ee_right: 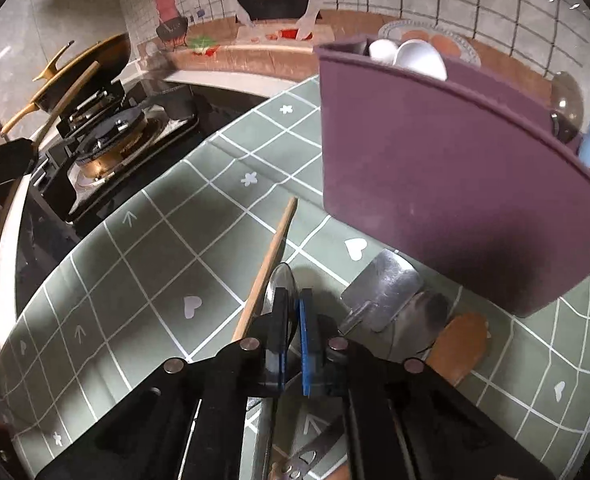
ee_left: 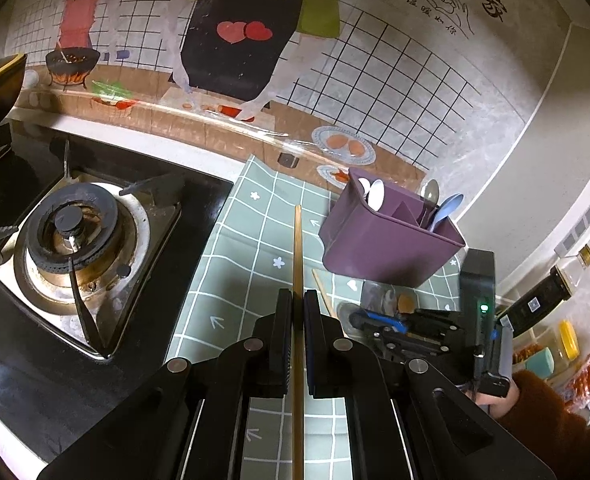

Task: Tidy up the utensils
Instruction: 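Carry the spoon and chopstick over the purple holder and open both grippers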

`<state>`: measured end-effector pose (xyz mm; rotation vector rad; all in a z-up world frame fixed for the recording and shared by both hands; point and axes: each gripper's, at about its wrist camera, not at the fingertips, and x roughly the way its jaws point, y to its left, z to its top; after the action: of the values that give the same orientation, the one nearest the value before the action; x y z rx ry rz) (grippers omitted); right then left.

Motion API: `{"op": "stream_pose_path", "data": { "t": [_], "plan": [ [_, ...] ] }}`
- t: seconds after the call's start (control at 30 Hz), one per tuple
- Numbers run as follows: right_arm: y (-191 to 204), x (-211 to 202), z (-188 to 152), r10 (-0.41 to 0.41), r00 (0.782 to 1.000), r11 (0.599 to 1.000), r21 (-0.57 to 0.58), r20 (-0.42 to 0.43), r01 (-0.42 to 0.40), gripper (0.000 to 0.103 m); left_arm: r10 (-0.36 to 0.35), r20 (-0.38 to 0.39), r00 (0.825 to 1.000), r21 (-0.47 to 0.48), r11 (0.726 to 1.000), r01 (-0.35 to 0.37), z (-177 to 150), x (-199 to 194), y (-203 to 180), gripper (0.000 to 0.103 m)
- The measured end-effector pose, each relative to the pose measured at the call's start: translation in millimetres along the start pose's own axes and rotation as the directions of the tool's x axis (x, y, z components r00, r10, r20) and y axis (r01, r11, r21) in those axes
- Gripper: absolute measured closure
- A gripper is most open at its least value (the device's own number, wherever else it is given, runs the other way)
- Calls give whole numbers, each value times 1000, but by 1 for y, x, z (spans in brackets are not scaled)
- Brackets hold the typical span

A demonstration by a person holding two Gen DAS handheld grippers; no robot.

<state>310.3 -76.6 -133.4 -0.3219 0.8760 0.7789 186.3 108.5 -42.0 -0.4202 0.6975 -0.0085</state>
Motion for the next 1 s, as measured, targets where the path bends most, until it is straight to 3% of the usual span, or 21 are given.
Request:
{"op": "stream_pose_path", "data": {
  "t": [0.23, 0.3, 0.4, 0.5, 0.7, 0.83, 1.0],
  "plan": [
    [-17, -56, -7, -47, 989, 994, 106, 140, 32, 99, -64, 12, 998, 33, 997, 64, 7, 4, -18, 97],
    [-18, -78, -9, -87, 979, 990, 127, 185, 64, 99, -95, 23, 995, 46, 995, 94, 11, 5, -29, 97],
    [-20, -120, -7, -162, 947, 979, 168, 278, 118, 99, -144, 62, 988, 101, 985, 138, 21, 0, -55, 97],
    [-24, -172, 2, -252, 882, 959, 224, 398, 172, 99, -185, 156, 970, 177, 972, 157, 39, -11, -84, 97],
    [-34, -257, 37, -426, 665, 903, 334, 614, 270, 99, -233, 343, 910, 225, 961, 162, 79, -17, -122, 97],
    [-59, -267, 62, -447, 610, 891, 384, 655, 241, 99, -231, 425, 875, 207, 966, 155, 107, -10, -134, 97],
    [-77, -249, 86, -467, 597, 882, 398, 653, 254, 99, -238, 512, 825, 223, 965, 140, 134, 4, -148, 97]
  ]
}}
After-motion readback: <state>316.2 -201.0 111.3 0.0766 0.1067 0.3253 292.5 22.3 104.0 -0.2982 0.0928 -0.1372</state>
